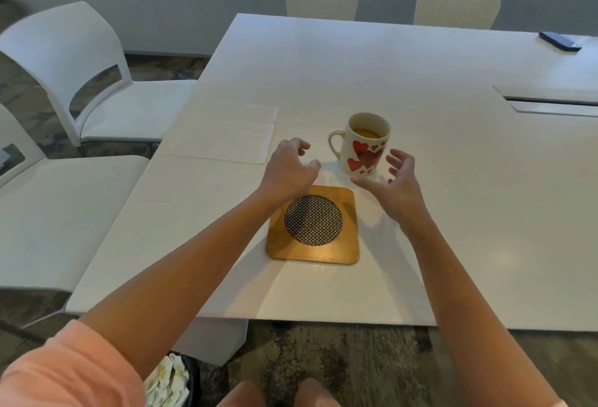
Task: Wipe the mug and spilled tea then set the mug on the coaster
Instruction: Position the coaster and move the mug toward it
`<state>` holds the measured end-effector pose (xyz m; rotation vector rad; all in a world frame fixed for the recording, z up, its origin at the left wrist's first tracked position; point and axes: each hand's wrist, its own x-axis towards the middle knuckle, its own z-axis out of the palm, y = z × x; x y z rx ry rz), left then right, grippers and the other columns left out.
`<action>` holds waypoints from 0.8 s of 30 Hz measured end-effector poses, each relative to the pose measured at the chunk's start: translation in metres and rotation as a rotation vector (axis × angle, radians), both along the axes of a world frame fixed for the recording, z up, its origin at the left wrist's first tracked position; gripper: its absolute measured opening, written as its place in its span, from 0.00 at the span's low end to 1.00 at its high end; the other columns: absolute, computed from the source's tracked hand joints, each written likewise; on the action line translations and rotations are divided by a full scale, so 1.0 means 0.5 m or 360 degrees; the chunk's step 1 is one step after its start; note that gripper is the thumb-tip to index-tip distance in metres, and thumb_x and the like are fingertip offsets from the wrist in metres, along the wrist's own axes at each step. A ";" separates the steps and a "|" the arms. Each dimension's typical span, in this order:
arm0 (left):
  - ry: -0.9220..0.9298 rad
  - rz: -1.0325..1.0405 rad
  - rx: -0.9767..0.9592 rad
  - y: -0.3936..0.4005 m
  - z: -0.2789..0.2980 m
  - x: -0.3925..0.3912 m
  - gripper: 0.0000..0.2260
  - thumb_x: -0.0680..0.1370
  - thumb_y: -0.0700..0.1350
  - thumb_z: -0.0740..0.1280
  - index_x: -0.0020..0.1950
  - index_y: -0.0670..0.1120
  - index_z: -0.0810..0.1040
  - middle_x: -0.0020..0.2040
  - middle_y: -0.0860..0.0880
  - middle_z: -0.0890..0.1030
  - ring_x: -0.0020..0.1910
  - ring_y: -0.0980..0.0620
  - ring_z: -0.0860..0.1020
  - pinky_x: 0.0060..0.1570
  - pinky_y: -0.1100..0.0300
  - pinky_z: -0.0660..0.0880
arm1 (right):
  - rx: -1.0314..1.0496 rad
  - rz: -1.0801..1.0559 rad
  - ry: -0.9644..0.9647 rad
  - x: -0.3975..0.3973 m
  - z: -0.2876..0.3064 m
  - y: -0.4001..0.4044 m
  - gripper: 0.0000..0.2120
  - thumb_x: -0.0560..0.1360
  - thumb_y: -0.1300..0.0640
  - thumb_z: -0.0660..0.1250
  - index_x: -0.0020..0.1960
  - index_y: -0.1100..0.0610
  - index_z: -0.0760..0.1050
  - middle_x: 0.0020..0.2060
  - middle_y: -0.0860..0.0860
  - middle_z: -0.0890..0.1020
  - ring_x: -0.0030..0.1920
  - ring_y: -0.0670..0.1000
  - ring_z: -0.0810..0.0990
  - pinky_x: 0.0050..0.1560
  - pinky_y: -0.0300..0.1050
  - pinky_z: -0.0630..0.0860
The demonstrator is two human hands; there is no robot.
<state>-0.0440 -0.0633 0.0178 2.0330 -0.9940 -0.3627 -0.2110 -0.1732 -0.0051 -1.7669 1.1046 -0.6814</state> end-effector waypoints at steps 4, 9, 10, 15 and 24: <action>0.0052 -0.0090 -0.0041 -0.058 0.006 0.013 0.20 0.80 0.45 0.68 0.71 0.45 0.71 0.65 0.46 0.76 0.58 0.52 0.76 0.52 0.63 0.73 | -0.0027 0.0042 -0.0017 0.027 -0.005 -0.054 0.51 0.65 0.46 0.81 0.77 0.52 0.54 0.75 0.52 0.65 0.73 0.54 0.66 0.65 0.47 0.69; 0.0251 -0.0147 -0.0032 -0.109 0.012 0.022 0.16 0.82 0.48 0.64 0.69 0.46 0.73 0.61 0.48 0.78 0.60 0.49 0.76 0.58 0.55 0.75 | -0.0039 0.0092 -0.0146 0.052 -0.020 -0.089 0.47 0.64 0.49 0.81 0.75 0.53 0.59 0.67 0.49 0.74 0.65 0.49 0.74 0.51 0.31 0.71; 0.0276 -0.0164 -0.0034 -0.115 0.011 0.022 0.15 0.82 0.48 0.64 0.67 0.45 0.74 0.59 0.48 0.78 0.59 0.49 0.77 0.58 0.54 0.76 | -0.0045 0.0091 -0.0173 0.056 -0.023 -0.091 0.45 0.64 0.50 0.81 0.74 0.53 0.61 0.64 0.48 0.75 0.63 0.49 0.75 0.50 0.31 0.73; 0.0349 -0.0190 -0.0036 -0.137 0.002 0.028 0.12 0.83 0.50 0.62 0.59 0.43 0.77 0.53 0.46 0.80 0.53 0.47 0.79 0.54 0.53 0.78 | -0.0129 0.0042 -0.0215 0.069 -0.039 -0.097 0.40 0.64 0.50 0.81 0.69 0.54 0.66 0.60 0.49 0.78 0.59 0.50 0.79 0.51 0.38 0.79; 0.0467 -0.0276 -0.0087 -0.143 0.000 0.038 0.09 0.82 0.47 0.64 0.54 0.42 0.77 0.51 0.43 0.83 0.51 0.44 0.83 0.54 0.46 0.81 | -0.0310 -0.0088 -0.0179 0.074 -0.046 -0.100 0.39 0.59 0.42 0.82 0.64 0.54 0.73 0.56 0.48 0.82 0.54 0.48 0.82 0.52 0.43 0.82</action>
